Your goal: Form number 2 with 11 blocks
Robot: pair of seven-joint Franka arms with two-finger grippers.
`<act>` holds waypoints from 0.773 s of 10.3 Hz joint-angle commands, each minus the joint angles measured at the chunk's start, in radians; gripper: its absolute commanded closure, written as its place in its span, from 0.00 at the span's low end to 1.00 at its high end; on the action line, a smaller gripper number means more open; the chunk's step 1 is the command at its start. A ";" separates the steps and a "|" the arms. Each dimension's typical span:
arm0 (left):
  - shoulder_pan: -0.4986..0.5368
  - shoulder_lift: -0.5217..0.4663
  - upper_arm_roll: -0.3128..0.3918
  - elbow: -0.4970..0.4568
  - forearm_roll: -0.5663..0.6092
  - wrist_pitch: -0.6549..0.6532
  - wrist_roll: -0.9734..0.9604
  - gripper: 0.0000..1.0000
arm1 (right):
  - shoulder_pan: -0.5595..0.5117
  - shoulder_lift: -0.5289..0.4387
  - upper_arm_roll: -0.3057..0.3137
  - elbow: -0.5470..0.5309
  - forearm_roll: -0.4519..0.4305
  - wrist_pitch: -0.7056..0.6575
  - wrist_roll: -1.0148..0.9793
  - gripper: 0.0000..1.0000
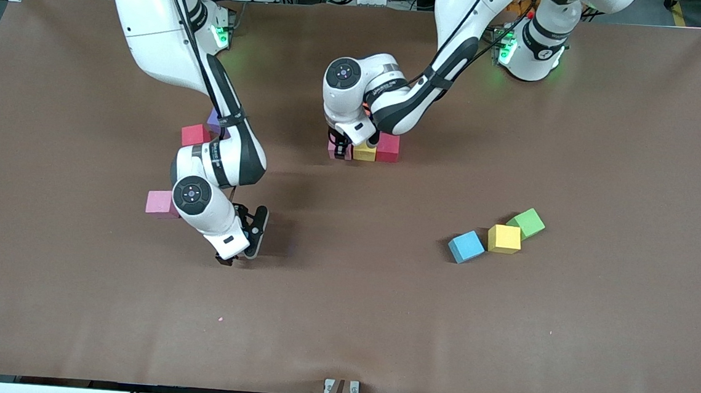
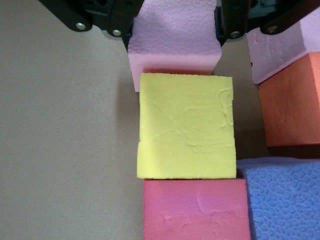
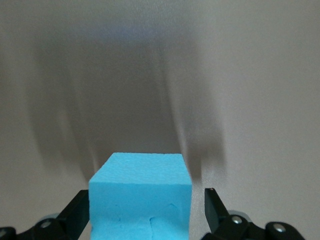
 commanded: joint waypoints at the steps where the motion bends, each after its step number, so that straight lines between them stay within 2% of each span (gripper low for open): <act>1: 0.004 -0.027 0.001 -0.032 0.025 0.015 0.001 0.49 | -0.017 -0.008 0.019 -0.002 0.028 0.005 -0.023 0.37; 2: 0.004 -0.027 0.001 -0.032 0.025 0.014 0.003 0.49 | -0.018 -0.008 0.019 -0.002 0.028 0.003 -0.023 0.60; 3: 0.004 -0.028 0.001 -0.035 0.025 0.014 0.006 0.49 | -0.017 -0.008 0.019 -0.002 0.028 0.002 -0.023 0.68; 8: 0.011 -0.033 0.001 -0.038 0.025 0.014 0.017 0.49 | 0.005 -0.026 0.021 0.010 0.028 -0.012 0.097 0.69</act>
